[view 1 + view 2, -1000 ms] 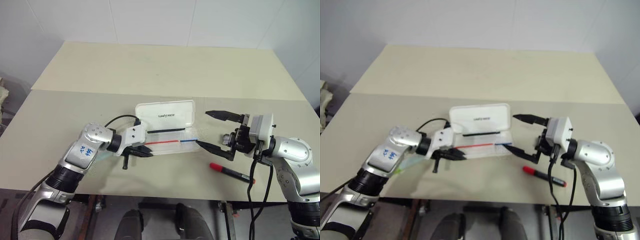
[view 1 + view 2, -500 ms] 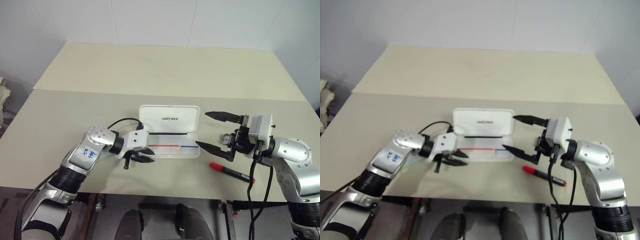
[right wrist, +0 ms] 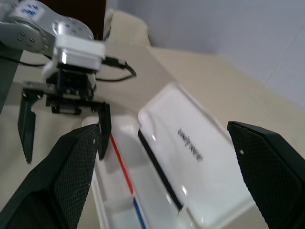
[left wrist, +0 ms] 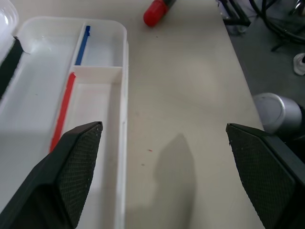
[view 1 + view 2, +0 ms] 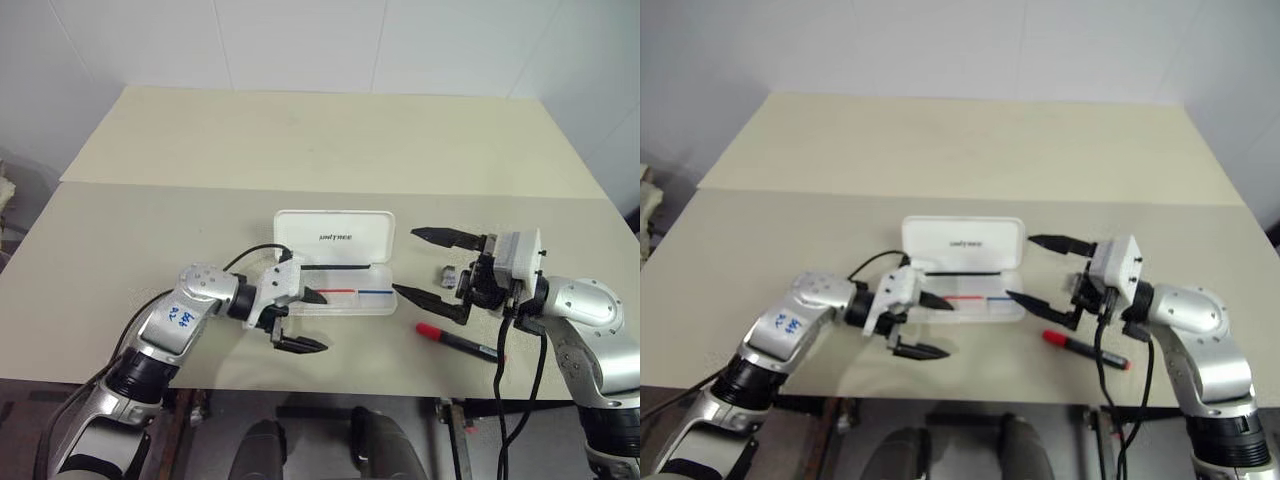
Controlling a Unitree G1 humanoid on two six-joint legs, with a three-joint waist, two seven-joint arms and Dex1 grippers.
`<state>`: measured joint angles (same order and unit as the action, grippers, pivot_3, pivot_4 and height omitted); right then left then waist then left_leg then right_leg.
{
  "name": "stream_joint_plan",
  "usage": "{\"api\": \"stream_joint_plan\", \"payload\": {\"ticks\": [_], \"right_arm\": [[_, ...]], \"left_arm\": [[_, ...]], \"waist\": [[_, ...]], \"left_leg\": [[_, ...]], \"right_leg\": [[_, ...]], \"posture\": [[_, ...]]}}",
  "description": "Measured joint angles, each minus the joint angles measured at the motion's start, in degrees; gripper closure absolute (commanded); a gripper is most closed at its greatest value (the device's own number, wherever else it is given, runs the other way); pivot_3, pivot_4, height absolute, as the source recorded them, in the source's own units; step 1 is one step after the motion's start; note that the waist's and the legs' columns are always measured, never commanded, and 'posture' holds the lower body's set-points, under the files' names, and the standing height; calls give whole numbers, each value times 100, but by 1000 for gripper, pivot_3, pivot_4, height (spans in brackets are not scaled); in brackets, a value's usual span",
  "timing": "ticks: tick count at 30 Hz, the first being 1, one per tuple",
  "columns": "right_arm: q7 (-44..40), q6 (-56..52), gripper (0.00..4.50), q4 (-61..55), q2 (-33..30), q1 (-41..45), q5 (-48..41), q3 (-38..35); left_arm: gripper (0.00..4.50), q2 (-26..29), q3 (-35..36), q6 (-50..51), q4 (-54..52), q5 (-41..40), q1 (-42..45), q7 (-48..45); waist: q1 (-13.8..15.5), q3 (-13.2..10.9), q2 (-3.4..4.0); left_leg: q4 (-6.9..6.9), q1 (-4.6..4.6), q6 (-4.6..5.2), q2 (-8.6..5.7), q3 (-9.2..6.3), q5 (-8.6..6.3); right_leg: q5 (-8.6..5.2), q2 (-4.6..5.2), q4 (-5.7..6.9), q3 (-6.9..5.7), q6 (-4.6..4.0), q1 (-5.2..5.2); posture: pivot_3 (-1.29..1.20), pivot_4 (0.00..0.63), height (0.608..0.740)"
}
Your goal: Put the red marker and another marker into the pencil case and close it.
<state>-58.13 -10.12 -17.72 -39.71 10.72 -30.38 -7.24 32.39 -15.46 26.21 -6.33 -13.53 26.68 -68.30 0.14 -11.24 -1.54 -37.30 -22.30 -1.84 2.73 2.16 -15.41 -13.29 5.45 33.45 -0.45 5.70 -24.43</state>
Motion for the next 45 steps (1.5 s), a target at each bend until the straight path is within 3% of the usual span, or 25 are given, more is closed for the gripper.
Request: {"api": "stream_joint_plan", "payload": {"ticks": [8,11,16,23,31,35,43,45], "right_arm": [[-103,-560,0,-20,-601,-433,-121,-349],[-391,-483,0,248,-881,-834,-68,-551],[-911,-29,0,915,-1133,-1377,268,-699],[-1165,512,0,1644,-1092,-1491,615,-649],[-1057,542,0,1700,-492,-1657,706,-293],[-1016,662,877,1713,-375,-1654,771,-247],[-1001,1183,3776,1791,-205,-1605,908,-161],[-999,1265,3934,1790,-202,-1584,956,-134]], "left_arm": [[46,-268,288,-737,17,-326,-258,-19],[46,-532,624,-1263,86,-822,-343,-286],[46,-481,985,-1639,273,-1056,-456,-455],[46,231,1447,-1411,-16,-1428,-525,-566],[46,1077,2032,-1316,23,-1481,-897,-698],[0,1193,2175,-1420,127,-1473,-909,-705],[0,1300,2316,-1517,288,-1442,-934,-688],[0,1300,2316,-1535,290,-1437,-934,-687]], "waist": [[2,0,-1],[15,1,-4],[-8,2,-4],[-41,1,-5],[-19,2,-8],[-25,19,-35],[-53,31,-55],[-53,31,-56]], "left_leg": [[0,-1,0,0,2,0],[-1,-1,0,0,2,0],[-6,2,1,0,5,0],[-6,14,0,0,13,3],[0,11,-3,0,14,0],[0,16,-4,4,14,0],[2,20,-5,9,19,-1],[5,20,-5,10,19,-1]], "right_leg": [[-2,0,-7,2,-4,1],[-2,0,-9,2,-4,1],[-2,-1,-9,5,-3,3],[-4,-6,-7,18,-3,5],[-6,-5,-12,19,-5,3],[-7,-7,-12,18,-7,4],[-7,-9,-10,19,-11,4],[-8,-10,-10,19,-13,4]], "posture": [[0,150,740],[0,150,740],[0,150,740],[0,150,740],[0,150,740],[0,150,740],[0,150,740],[0,150,740]]}}
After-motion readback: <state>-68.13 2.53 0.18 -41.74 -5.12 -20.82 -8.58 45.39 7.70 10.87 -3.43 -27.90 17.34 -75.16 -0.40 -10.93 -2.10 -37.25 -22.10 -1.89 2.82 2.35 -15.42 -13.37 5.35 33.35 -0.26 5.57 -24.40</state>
